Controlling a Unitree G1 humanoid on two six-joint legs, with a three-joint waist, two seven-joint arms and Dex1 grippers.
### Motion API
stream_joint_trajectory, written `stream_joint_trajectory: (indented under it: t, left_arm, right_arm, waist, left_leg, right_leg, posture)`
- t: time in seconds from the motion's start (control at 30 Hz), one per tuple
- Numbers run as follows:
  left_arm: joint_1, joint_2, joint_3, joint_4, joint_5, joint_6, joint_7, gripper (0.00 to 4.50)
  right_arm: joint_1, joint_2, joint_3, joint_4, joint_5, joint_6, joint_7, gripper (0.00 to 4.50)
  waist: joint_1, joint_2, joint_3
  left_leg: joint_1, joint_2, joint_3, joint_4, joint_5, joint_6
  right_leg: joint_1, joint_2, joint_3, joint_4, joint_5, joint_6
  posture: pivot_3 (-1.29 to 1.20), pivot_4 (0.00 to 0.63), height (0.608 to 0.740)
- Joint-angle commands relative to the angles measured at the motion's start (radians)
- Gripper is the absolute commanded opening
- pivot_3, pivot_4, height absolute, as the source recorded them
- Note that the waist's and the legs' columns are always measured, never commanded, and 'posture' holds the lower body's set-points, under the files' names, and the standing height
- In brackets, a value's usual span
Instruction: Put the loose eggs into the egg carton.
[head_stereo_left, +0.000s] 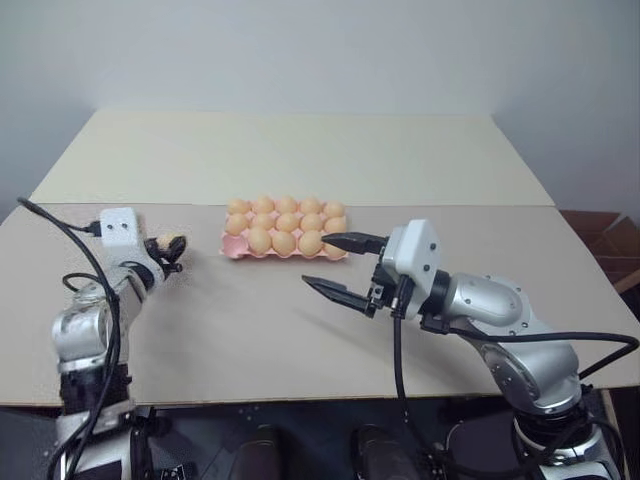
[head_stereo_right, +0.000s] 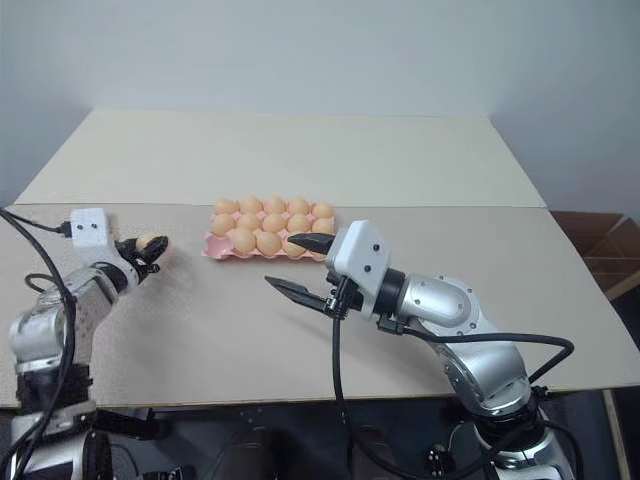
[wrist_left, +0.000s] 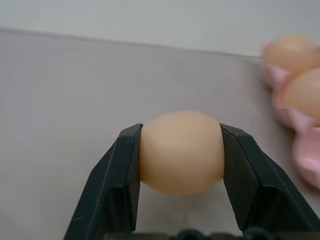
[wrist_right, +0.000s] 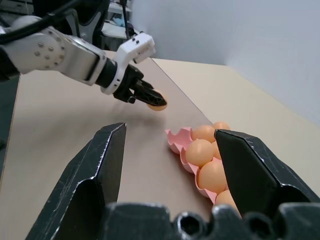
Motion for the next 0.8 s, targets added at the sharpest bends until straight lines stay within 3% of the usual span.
stream_joint_trajectory:
  t: [0.03,0.17,0.4,0.8]
  left_arm:
    - [0.023,-0.026,-0.024,-0.225,-0.063,0.070,0.013,1.96]
    - [0.005,-0.072,-0.076,-0.268,-0.074,0.120,0.040,1.95]
    - [-0.064,-0.101,-0.182,-0.127,0.020,0.046,0.064,1.95]
    - [-0.100,-0.090,-0.220,0.013,0.122,-0.030,0.055,1.92]
  right_arm:
    - [0.010,-0.020,-0.057,-0.053,0.036,0.004,0.006,3.39]
    - [0.016,-0.038,-0.084,-0.066,0.071,0.022,0.009,3.39]
    - [0.017,-0.046,-0.081,-0.064,0.074,0.019,-0.002,3.39]
    - [0.019,-0.044,-0.079,-0.072,0.084,0.009,0.004,3.39]
  waist:
    - [0.004,0.000,0.000]
    - [0.003,0.000,0.000]
    - [-0.004,0.000,0.000]
    - [-0.003,0.000,0.000]
  left_leg:
    - [0.000,0.000,0.000,0.000,0.000,0.000]
    - [0.003,0.000,0.000,0.000,0.000,0.000]
    - [0.003,-0.001,0.000,0.000,0.000,0.000]
    - [0.003,-0.001,0.000,0.000,0.000,0.000]
  right_leg:
    - [0.000,0.000,0.000,0.000,0.000,0.000]
    - [0.002,0.000,0.001,0.000,0.000,0.000]
    - [0.003,0.002,0.001,-0.001,0.000,0.000]
    - [0.002,0.001,0.001,-0.001,0.000,0.000]
  posture:
    - [0.00,0.150,0.740]
    - [0.00,0.150,0.740]
    - [0.00,0.150,0.740]
    - [0.00,0.150,0.740]
